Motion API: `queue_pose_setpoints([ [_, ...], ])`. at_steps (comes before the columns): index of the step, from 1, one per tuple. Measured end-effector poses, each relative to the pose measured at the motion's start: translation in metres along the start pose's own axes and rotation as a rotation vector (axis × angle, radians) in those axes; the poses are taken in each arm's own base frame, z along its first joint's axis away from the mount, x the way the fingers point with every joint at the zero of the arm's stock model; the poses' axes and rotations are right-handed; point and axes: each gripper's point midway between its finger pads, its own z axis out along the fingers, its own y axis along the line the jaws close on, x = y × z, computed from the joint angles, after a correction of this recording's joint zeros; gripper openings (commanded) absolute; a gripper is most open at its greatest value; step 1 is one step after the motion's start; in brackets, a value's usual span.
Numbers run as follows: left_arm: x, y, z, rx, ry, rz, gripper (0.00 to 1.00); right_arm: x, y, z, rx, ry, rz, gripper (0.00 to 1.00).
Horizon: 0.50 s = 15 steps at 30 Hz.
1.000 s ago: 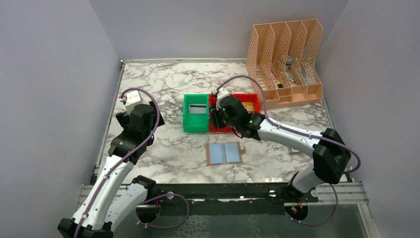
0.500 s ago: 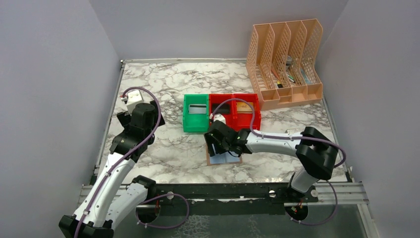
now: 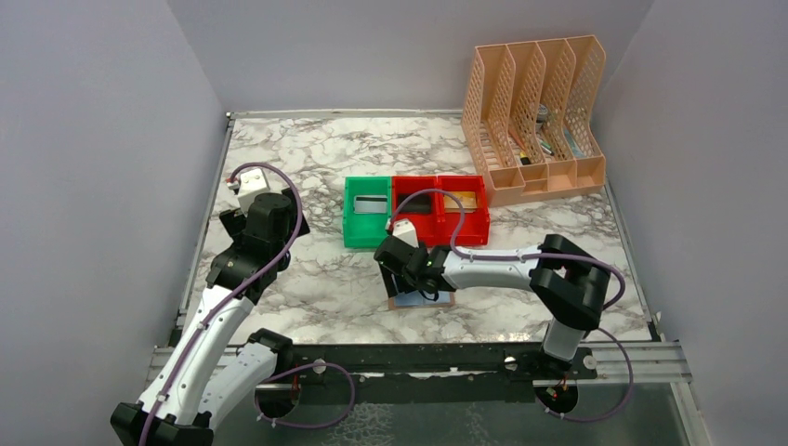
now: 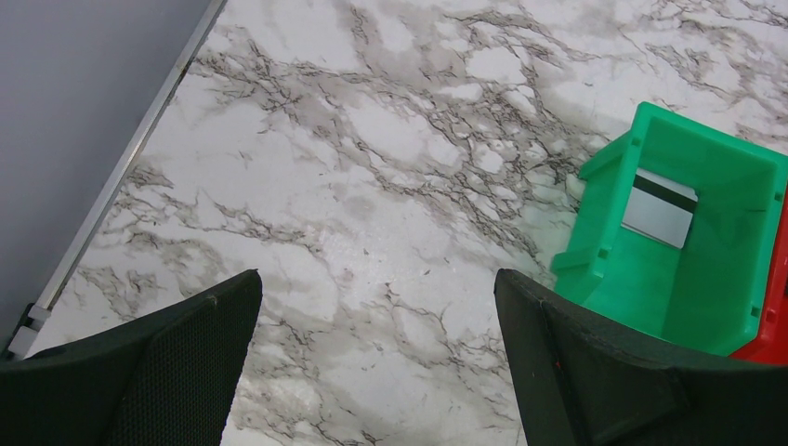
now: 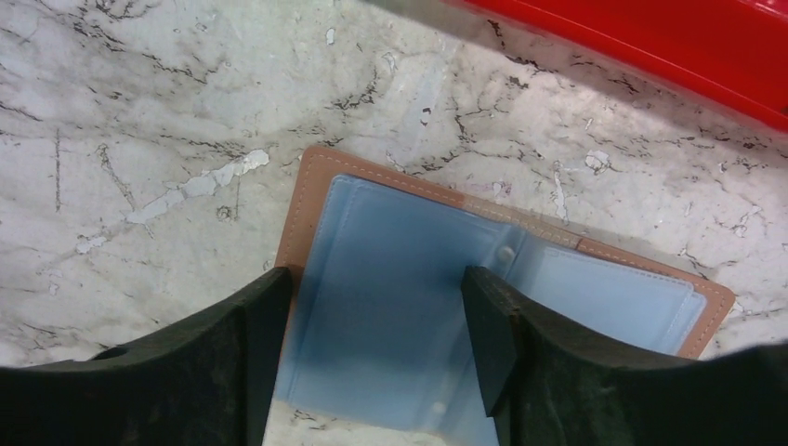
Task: Take the credit cards out of the card holder
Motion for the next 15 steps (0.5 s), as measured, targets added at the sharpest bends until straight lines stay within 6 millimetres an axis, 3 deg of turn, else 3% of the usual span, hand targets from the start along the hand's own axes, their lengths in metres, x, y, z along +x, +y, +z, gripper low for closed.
queue_pose_setpoints([
  [10,0.0015,-0.0004,0.0015,-0.003,0.007,0.005,0.99,-0.0003,-0.0046,0.0001,-0.005,-0.039,0.041,0.32],
  [15,0.0016,-0.0004,0.0017,-0.004,0.007,0.005,0.99,-0.0016,-0.0061,0.0003,0.002,-0.044,0.047,0.32],
])
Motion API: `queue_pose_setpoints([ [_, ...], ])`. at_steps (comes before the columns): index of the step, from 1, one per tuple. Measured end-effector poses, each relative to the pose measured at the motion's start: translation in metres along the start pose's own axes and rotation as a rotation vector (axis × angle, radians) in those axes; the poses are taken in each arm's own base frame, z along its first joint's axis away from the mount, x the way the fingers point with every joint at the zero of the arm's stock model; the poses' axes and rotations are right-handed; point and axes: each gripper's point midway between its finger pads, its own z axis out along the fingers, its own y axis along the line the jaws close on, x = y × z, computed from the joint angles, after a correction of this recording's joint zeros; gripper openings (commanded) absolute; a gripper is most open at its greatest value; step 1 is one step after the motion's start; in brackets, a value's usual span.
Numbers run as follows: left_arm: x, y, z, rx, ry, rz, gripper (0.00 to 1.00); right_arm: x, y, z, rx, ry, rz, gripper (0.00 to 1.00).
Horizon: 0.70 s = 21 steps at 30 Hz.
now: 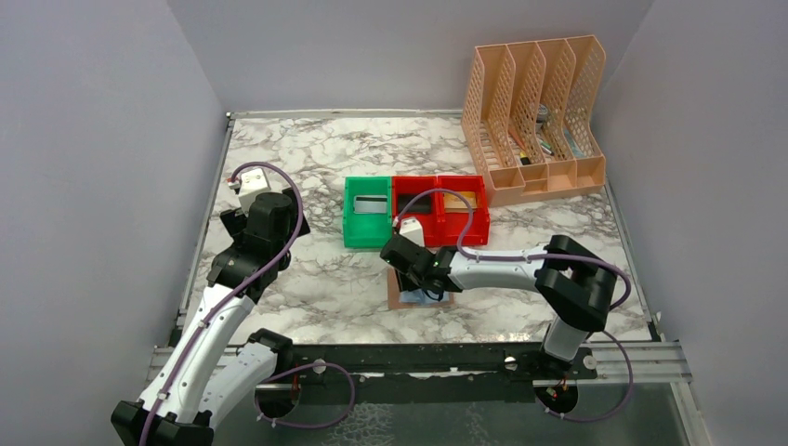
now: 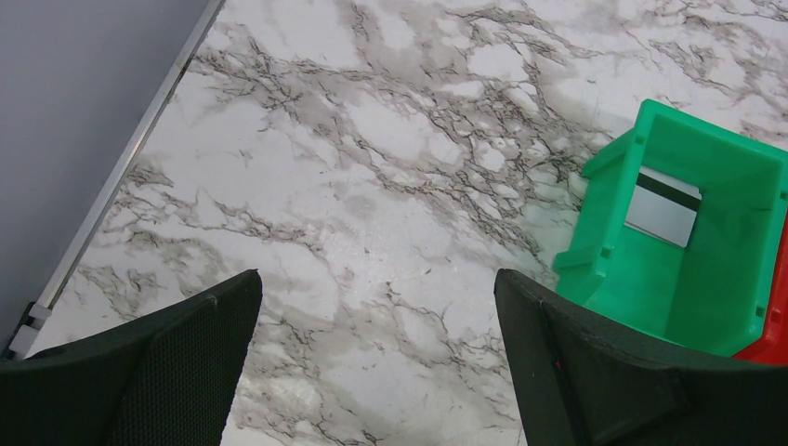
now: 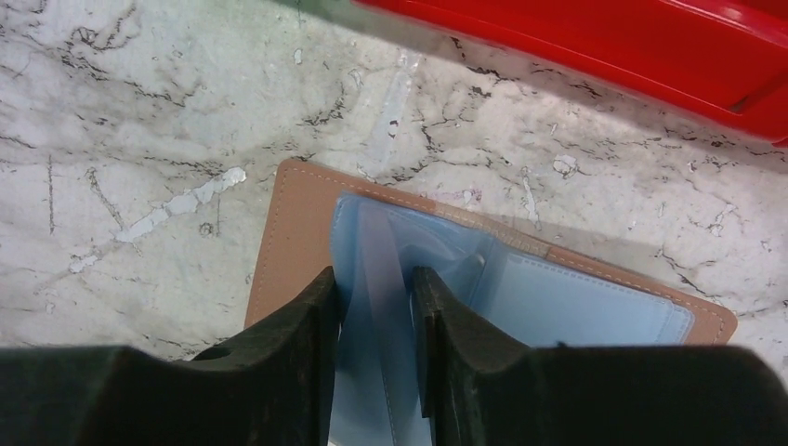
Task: Take the credit cards out of the card holder
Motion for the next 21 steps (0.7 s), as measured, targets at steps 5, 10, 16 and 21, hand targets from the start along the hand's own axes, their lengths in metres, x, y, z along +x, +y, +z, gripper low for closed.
queue_pose_setpoints([
  [5,0.0,0.0,0.0,0.0,0.0,0.0,0.99,-0.001,0.002,-0.002,-0.017,0.003,-0.002,0.58],
  [10,0.0,0.0,0.0,0.002,0.002,0.0,0.99,-0.001,0.005,-0.011,-0.046,0.018,-0.014,0.72],
  [16,0.001,-0.001,0.0,0.003,0.003,0.001,0.99,-0.021,-0.01,-0.046,-0.009,-0.042,0.019,0.78],
  [21,0.001,-0.001,0.0,0.004,0.004,0.001,0.99,-0.024,-0.032,-0.056,0.084,-0.072,0.062,0.79],
])
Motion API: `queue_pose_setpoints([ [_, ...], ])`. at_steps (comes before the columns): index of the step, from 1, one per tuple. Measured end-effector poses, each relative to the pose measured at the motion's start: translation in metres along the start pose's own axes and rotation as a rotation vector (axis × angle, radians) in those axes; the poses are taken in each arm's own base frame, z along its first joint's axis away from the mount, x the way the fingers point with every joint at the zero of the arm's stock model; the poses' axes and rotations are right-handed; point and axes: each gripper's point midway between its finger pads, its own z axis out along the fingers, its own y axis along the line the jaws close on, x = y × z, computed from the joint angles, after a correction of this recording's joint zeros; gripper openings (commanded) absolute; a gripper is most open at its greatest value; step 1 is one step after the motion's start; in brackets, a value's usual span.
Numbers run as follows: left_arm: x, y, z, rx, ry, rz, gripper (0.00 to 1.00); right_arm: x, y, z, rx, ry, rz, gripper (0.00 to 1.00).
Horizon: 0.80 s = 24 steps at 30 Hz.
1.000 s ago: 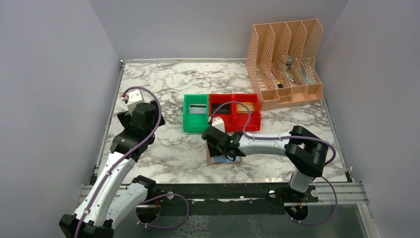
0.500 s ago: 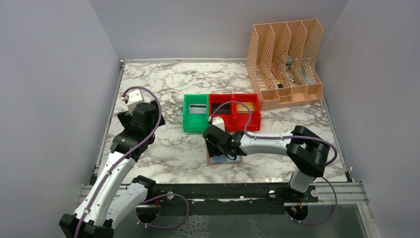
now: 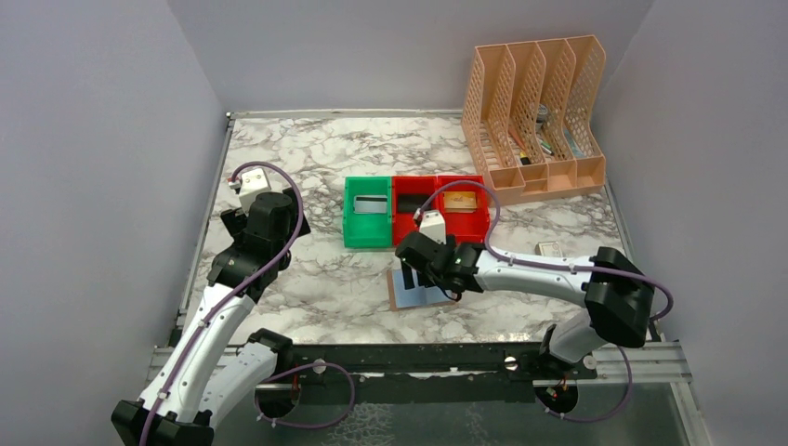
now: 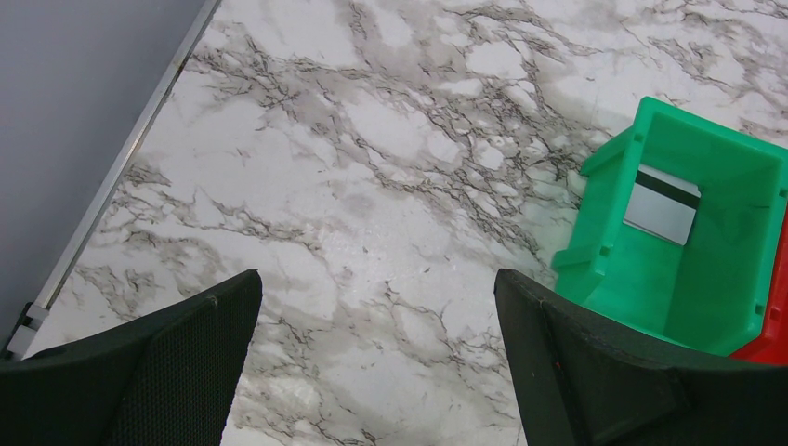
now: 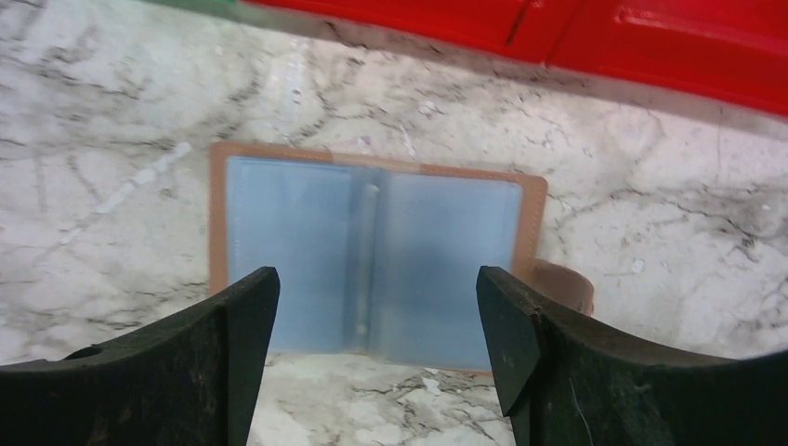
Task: Take the credit cards out of the card holder
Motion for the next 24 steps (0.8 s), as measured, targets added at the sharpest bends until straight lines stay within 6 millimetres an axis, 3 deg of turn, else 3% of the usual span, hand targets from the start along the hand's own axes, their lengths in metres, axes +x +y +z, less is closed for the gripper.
queue_pose_setpoints([
  [11,0.001,-0.001,0.001,0.001,0.004,0.002,0.99,0.046,-0.03,0.027,0.166,0.125,-0.051,0.77],
  [15,0.001,-0.001,0.001,0.001,0.004,0.002,0.99,0.045,-0.027,0.03,0.161,0.121,-0.05,0.57],
  [18,0.001,-0.001,0.001,0.001,0.003,0.002,0.99,0.044,-0.025,0.032,0.151,0.111,-0.041,0.49],
  [21,0.001,-0.001,0.001,0.001,0.004,0.002,0.99,0.043,-0.022,0.033,0.141,0.106,-0.036,0.49],
  [24,0.001,-0.001,0.001,0.0,0.006,0.003,0.99,0.043,-0.022,0.033,0.139,0.105,-0.035,0.62],
])
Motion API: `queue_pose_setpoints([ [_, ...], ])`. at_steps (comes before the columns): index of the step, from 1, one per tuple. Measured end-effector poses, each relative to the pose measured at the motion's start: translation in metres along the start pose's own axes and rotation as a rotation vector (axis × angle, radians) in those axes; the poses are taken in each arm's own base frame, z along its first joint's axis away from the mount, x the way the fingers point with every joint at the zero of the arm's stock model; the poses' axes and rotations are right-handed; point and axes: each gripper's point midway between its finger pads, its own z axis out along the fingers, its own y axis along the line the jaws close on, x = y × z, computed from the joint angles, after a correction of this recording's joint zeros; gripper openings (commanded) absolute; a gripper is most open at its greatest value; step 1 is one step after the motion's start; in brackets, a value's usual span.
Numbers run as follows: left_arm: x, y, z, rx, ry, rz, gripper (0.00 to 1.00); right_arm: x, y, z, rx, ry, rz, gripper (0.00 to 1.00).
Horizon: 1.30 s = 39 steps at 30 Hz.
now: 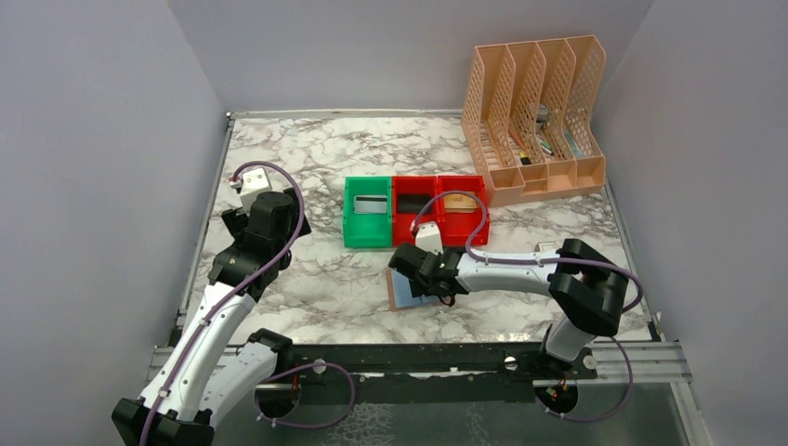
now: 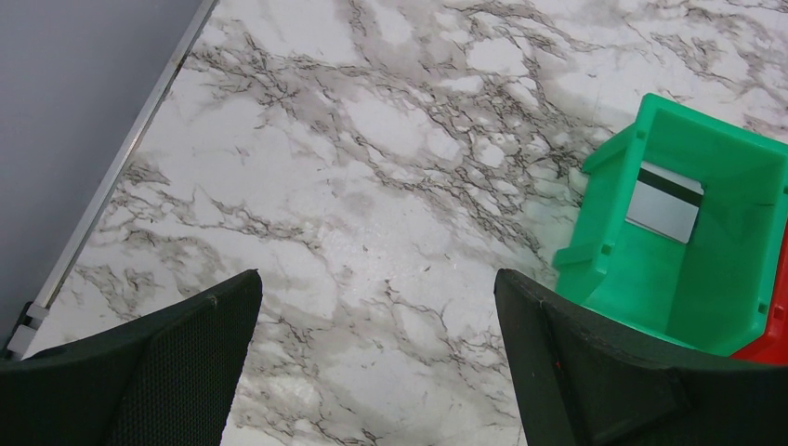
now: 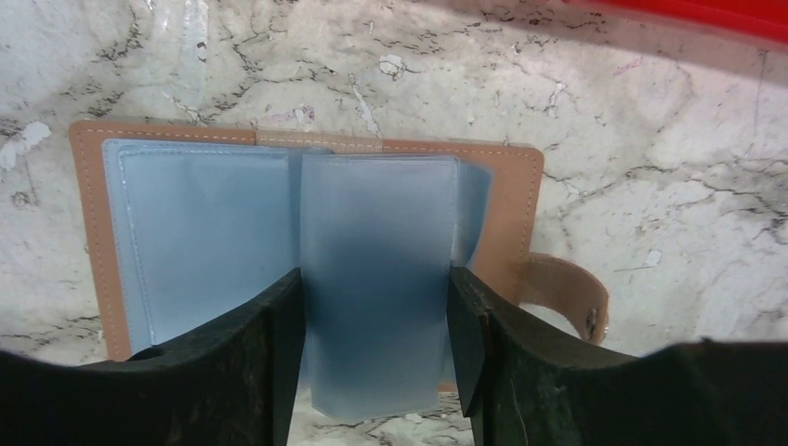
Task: Take the credit cards out of the card holder
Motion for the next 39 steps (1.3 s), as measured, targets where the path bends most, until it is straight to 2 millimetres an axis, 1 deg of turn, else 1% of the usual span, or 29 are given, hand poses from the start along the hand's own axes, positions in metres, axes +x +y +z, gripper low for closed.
queue_pose_setpoints([
  [1,0.0,0.0,0.0,-0.001,0.001,0.001,0.99,0.0,0.0,0.0,0.0,0.0,-0.002,0.68],
  [3,0.001,0.0,0.001,-0.001,0.003,0.003,0.99,-0.003,-0.001,-0.005,-0.008,-0.007,-0.012,0.77],
  [5,0.001,0.0,0.001,-0.001,0.003,0.002,0.99,-0.006,-0.001,-0.008,-0.015,-0.015,-0.014,0.82],
  [7,0.001,0.0,0.001,0.0,0.004,0.002,0.99,-0.017,-0.003,-0.021,-0.039,-0.047,-0.022,0.87],
  [9,0.001,-0.001,0.001,0.005,0.006,0.002,0.99,-0.038,-0.005,-0.042,-0.076,-0.12,-0.01,0.9],
  [12,0.002,-0.003,0.001,0.015,0.012,0.003,0.99,-0.081,-0.018,-0.078,-0.131,-0.263,0.032,0.91],
  [14,0.003,-0.005,0.002,0.019,0.017,0.005,0.99,-0.116,-0.043,-0.095,-0.14,-0.357,0.094,0.91],
  [15,0.004,-0.005,0.002,0.019,0.019,0.007,0.99,-0.137,-0.064,-0.101,-0.13,-0.406,0.141,0.9],
  [17,0.006,-0.007,0.004,0.022,0.029,0.015,0.99,-0.169,-0.113,-0.106,-0.077,-0.485,0.235,0.91],
  [18,0.007,-0.007,0.005,0.022,0.034,0.018,0.99,-0.18,-0.138,-0.109,-0.041,-0.516,0.276,0.91],
  [19,0.008,-0.008,0.006,0.021,0.042,0.023,0.99,-0.187,-0.158,-0.113,-0.011,-0.542,0.299,0.91],
  [20,0.008,-0.009,0.007,0.019,0.05,0.03,0.99,-0.192,-0.172,-0.119,0.01,-0.568,0.307,0.91],
  [21,0.007,-0.011,0.008,0.015,0.058,0.039,0.99,-0.196,-0.179,-0.127,0.015,-0.596,0.303,0.92],
  [23,-0.006,-0.016,0.009,0.013,0.064,0.053,0.99,-0.203,-0.181,-0.144,-0.009,-0.651,0.278,0.94],
  [24,-0.016,-0.02,0.008,0.015,0.056,0.051,0.99,-0.206,-0.18,-0.152,-0.031,-0.677,0.263,0.98],
  [25,-0.024,-0.023,0.007,0.019,0.048,0.048,0.99,-0.208,-0.178,-0.16,-0.054,-0.701,0.246,0.99],
  [26,-0.037,-0.027,0.004,0.025,0.038,0.043,0.99,-0.21,-0.176,-0.168,-0.078,-0.725,0.23,0.99],
  [28,-0.067,-0.035,-0.005,0.048,-0.001,0.023,0.99,-0.213,-0.172,-0.184,-0.123,-0.765,0.201,1.0],
  [30,-0.091,-0.039,-0.017,0.069,-0.044,-0.007,0.99,-0.214,-0.169,-0.196,-0.16,-0.797,0.177,1.0],
  [32,-0.108,-0.038,-0.029,0.087,-0.084,-0.036,0.99,-0.214,-0.166,-0.206,-0.192,-0.821,0.15,1.0],
  [33,-0.114,-0.037,-0.034,0.094,-0.098,-0.049,0.99,-0.214,-0.165,-0.21,-0.204,-0.83,0.138,1.0],
  [35,-0.117,-0.033,-0.042,0.101,-0.113,-0.065,0.99,-0.215,-0.163,-0.216,-0.22,-0.842,0.123,1.0],
  [39,-0.115,-0.025,-0.053,0.106,-0.119,-0.084,0.99,-0.216,-0.162,-0.219,-0.225,-0.849,0.103,1.0],
])
